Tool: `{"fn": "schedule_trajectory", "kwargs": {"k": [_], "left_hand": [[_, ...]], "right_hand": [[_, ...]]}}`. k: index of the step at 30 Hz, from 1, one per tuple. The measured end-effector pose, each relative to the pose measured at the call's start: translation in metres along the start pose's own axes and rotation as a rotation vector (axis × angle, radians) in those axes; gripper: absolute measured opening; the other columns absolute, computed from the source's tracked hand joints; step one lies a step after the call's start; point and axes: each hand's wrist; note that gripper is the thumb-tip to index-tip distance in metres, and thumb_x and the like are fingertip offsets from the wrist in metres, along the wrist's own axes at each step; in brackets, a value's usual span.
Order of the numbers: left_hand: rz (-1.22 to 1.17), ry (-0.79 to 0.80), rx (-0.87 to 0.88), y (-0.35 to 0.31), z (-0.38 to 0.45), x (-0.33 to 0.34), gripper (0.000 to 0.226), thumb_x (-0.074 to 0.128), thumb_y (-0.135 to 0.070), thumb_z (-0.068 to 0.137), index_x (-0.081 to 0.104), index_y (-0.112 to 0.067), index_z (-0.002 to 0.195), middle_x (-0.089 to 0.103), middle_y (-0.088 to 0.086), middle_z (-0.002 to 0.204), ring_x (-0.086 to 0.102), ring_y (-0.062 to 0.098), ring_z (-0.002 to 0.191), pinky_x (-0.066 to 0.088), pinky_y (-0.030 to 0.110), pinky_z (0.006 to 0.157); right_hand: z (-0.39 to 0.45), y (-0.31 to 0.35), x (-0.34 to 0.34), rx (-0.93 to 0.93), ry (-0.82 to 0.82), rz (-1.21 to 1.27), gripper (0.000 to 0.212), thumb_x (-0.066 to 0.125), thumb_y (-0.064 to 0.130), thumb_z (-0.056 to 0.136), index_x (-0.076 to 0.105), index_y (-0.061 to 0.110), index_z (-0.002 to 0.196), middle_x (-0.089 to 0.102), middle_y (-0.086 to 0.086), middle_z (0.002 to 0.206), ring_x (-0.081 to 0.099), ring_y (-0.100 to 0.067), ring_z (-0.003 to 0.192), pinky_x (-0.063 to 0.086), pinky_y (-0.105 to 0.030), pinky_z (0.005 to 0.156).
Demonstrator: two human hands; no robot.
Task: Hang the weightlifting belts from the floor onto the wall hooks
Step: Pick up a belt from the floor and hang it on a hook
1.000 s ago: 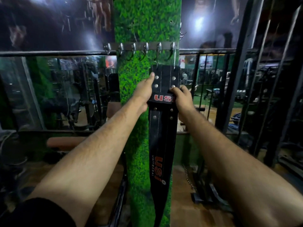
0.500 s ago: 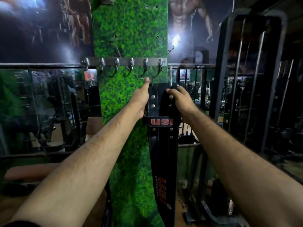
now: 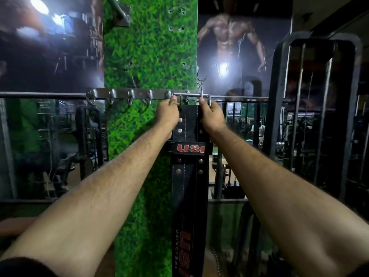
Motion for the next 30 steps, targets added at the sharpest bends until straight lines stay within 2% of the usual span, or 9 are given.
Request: {"fn": "schedule_trajectory", "kwargs": {"k": [4,6,11,16,18,21,23,27,30], "left_hand": [[0.042,-0.019,-0.013,0.009,0.013,0.009,0.042,0.044,-0.039,0.104,0.058,-0.016,0.073,0.064,0.005,0.081,0.058,0.021,0.080,0.054,0.037,0.078],[0.062,-0.011,-0.017,0.022,0.012,0.013,0.042,0.044,-0.039,0.105,0.056,-0.017,0.071,0.060,0.000,0.077,0.056,0.021,0.082,0.044,0.031,0.073],[-0.078,0.075,-0.007,0.034,0.010,0.010,0.043,0.046,-0.044,0.103,0.073,-0.013,0.091,0.077,0.013,0.099,0.073,0.034,0.095,0.059,0.048,0.090],[-0.205,0.185,-0.054,0.076,-0.029,-0.002,0.044,0.044,-0.043,0.104,0.070,-0.011,0.117,0.077,0.008,0.106,0.073,0.023,0.100,0.057,0.045,0.095],[-0.310,0.188,-0.109,0.096,-0.055,-0.007,0.050,0.048,-0.049,0.101,0.069,-0.009,0.121,0.076,0.009,0.112,0.072,0.022,0.106,0.057,0.042,0.096],[-0.404,0.137,-0.199,0.117,-0.083,-0.008,0.080,0.056,-0.077,0.079,0.067,-0.013,0.126,0.072,0.008,0.124,0.070,0.020,0.113,0.057,0.038,0.094],[-0.383,0.101,-0.225,0.131,-0.099,-0.008,0.088,0.061,-0.082,0.072,0.064,-0.014,0.128,0.070,0.006,0.127,0.068,0.019,0.116,0.055,0.040,0.099],[-0.297,0.151,-0.133,0.163,-0.132,-0.015,0.022,0.058,-0.031,0.100,0.065,-0.013,0.111,0.074,0.004,0.110,0.071,0.016,0.102,0.056,0.033,0.089],[-0.150,0.148,-0.078,0.190,-0.145,-0.022,0.011,0.055,-0.026,0.101,0.064,-0.021,0.097,0.073,0.001,0.098,0.070,0.015,0.092,0.058,0.039,0.085]], "right_hand": [[0.016,-0.014,0.001,0.055,0.046,-0.013,0.040,0.050,0.044,0.102,0.067,0.008,0.112,0.072,-0.007,0.101,0.068,-0.024,0.095,0.054,-0.034,0.087],[0.016,-0.030,0.002,0.055,0.049,-0.001,0.044,0.052,0.050,0.099,0.068,0.011,0.111,0.075,-0.008,0.102,0.071,-0.025,0.098,0.057,-0.040,0.092],[0.013,-0.038,-0.001,-0.015,0.036,-0.005,0.046,0.052,0.053,0.097,0.065,0.009,0.102,0.074,-0.005,0.093,0.068,-0.018,0.083,0.055,-0.035,0.077],[-0.033,-0.073,-0.008,0.001,0.115,0.122,0.023,0.049,0.032,0.106,0.064,0.015,0.104,0.071,0.005,0.094,0.067,-0.003,0.084,0.052,-0.020,0.072],[-0.059,-0.089,-0.006,0.046,0.109,0.232,0.026,0.046,0.029,0.107,0.064,0.013,0.099,0.071,0.001,0.091,0.068,-0.005,0.081,0.055,-0.023,0.071],[-0.092,-0.106,0.003,0.049,0.066,0.282,0.051,0.040,0.049,0.103,0.061,0.003,0.114,0.071,-0.015,0.109,0.069,-0.027,0.104,0.057,-0.040,0.093],[-0.111,-0.115,0.007,0.012,0.035,0.225,0.052,0.040,0.052,0.101,0.060,0.008,0.121,0.069,-0.010,0.118,0.066,-0.022,0.114,0.052,-0.038,0.103],[-0.150,-0.150,0.010,-0.008,0.060,0.119,0.021,0.054,0.025,0.104,0.060,0.015,0.122,0.067,0.012,0.112,0.064,0.007,0.105,0.052,-0.024,0.099],[-0.190,-0.191,0.013,0.119,0.081,0.021,0.020,0.060,0.030,0.100,0.063,0.025,0.119,0.071,0.012,0.110,0.067,0.001,0.104,0.056,-0.033,0.098]]}}
Point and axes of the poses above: each hand's wrist, its own z-axis towards the middle knuckle, its own x-axis out of the palm, y = z × x
